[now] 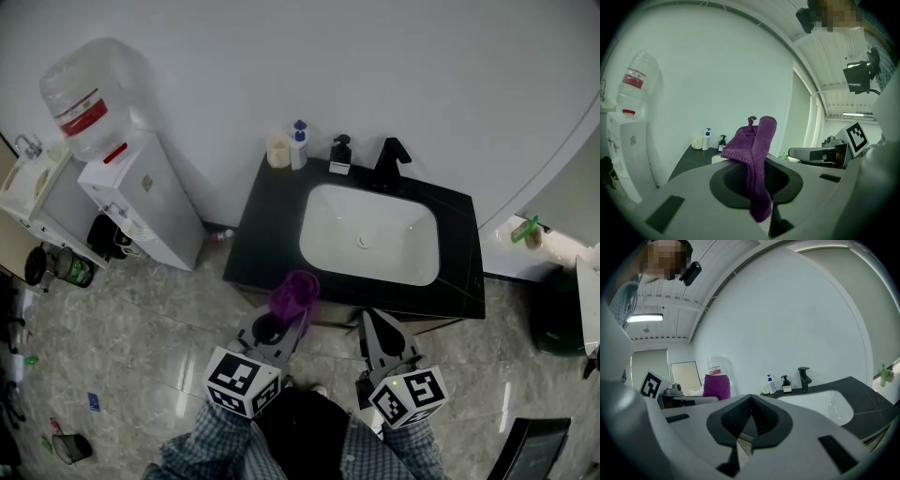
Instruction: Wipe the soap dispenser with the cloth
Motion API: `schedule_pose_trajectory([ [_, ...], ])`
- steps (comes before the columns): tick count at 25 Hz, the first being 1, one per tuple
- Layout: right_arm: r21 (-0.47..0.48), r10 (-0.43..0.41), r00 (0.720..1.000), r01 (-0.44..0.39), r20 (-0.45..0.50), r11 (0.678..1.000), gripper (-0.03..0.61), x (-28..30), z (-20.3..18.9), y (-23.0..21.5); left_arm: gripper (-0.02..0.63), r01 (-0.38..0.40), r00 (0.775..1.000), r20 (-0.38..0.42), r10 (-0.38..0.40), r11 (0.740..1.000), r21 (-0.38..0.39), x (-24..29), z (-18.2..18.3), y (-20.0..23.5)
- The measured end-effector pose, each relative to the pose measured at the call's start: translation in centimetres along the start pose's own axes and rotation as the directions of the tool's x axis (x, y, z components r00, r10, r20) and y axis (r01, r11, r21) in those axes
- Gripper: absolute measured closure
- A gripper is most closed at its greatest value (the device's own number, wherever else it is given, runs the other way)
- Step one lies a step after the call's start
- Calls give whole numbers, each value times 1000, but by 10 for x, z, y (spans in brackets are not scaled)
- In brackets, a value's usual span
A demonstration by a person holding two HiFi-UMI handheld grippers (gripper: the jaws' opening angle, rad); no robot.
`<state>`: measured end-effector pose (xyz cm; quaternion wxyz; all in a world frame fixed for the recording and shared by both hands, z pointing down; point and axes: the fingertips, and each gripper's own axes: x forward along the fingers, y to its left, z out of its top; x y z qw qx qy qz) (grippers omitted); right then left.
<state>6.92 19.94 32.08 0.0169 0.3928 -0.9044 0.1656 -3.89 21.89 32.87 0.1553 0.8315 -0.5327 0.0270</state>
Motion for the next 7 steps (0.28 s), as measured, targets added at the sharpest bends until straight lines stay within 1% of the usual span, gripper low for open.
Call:
schedule_pose_trajectory([
  [7, 1, 4, 1000, -4, -5, 1000, 560, -1, -2, 2, 557, -1, 1000, 1, 1, 1000, -3, -3, -1, -1],
])
